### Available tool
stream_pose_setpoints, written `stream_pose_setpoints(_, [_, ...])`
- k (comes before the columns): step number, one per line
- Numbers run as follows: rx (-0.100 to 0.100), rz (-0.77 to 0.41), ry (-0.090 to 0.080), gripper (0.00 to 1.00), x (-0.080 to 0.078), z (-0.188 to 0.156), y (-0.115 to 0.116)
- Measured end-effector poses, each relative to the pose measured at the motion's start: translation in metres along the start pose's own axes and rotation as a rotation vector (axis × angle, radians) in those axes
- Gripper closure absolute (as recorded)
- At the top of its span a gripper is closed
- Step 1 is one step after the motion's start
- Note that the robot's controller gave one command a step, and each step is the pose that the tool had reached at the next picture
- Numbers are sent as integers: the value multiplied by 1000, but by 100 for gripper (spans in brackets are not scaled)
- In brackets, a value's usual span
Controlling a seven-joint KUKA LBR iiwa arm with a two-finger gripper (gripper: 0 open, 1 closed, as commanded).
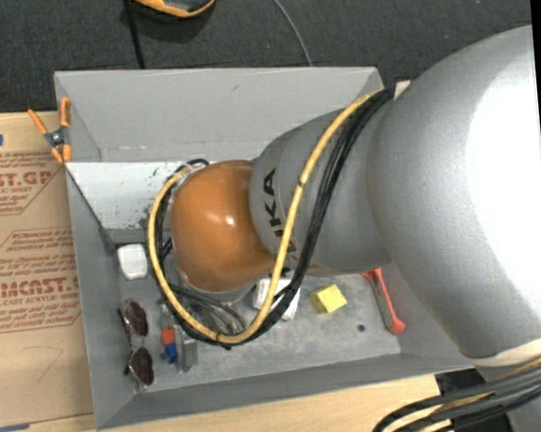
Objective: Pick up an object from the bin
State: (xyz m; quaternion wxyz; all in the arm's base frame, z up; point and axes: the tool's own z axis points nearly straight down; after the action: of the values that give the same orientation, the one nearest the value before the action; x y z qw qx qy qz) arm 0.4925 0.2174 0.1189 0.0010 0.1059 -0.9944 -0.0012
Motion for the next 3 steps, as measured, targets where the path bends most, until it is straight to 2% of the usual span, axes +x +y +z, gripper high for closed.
stream_pose_setpoints(1, [-2,-3,-10,100,-3,-46,0])
stream_pose_setpoints(2, [-3,-31,-16,100,-1,-17,-3])
stream_pose_setpoints(3, [1,-54,6,100,4,-34,1])
